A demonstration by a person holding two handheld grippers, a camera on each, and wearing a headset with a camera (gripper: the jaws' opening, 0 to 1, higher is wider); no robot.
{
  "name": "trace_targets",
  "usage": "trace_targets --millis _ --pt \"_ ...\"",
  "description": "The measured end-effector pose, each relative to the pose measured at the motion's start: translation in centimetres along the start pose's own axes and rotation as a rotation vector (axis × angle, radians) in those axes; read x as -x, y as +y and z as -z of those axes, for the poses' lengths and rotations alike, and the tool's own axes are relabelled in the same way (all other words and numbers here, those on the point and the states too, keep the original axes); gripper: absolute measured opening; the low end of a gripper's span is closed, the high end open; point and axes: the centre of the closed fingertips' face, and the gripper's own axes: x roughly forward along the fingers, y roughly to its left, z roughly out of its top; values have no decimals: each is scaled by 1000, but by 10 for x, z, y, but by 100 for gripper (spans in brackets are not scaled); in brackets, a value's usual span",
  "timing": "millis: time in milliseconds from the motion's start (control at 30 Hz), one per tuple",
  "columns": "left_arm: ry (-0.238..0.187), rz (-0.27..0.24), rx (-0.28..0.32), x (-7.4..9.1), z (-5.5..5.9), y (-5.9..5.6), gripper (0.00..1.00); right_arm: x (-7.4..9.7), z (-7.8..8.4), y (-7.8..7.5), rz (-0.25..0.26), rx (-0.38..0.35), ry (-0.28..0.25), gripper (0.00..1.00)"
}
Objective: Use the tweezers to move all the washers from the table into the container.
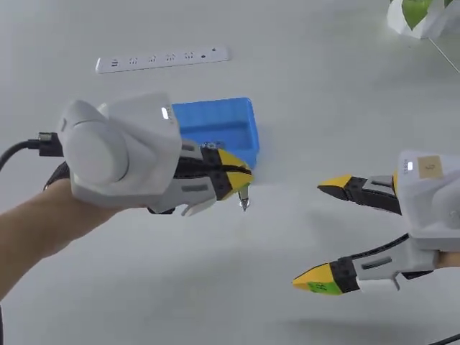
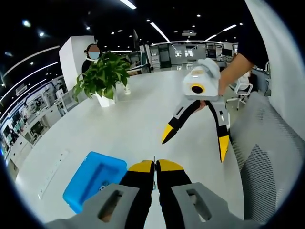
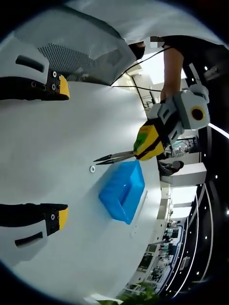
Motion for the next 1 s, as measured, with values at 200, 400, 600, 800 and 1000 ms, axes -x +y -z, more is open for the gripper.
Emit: trace_targets --millis 200,400,600,800,1000 --pt "5 8 -2 -4 2 2 6 -2 7 3 -9 -15 8 90" --pt "11 10 -9 -8 4 5 6 -3 11 7 -24 -35 13 90" --pt "27 16 -15 -11 10 5 6 -4 12 7 -22 -44 17 90" --pt "26 20 -9 -11 11 4 6 -5 13 6 -20 -53 19 89" --pt "29 25 5 -11 11 5 6 -9 8 7 -35 -39 17 89"
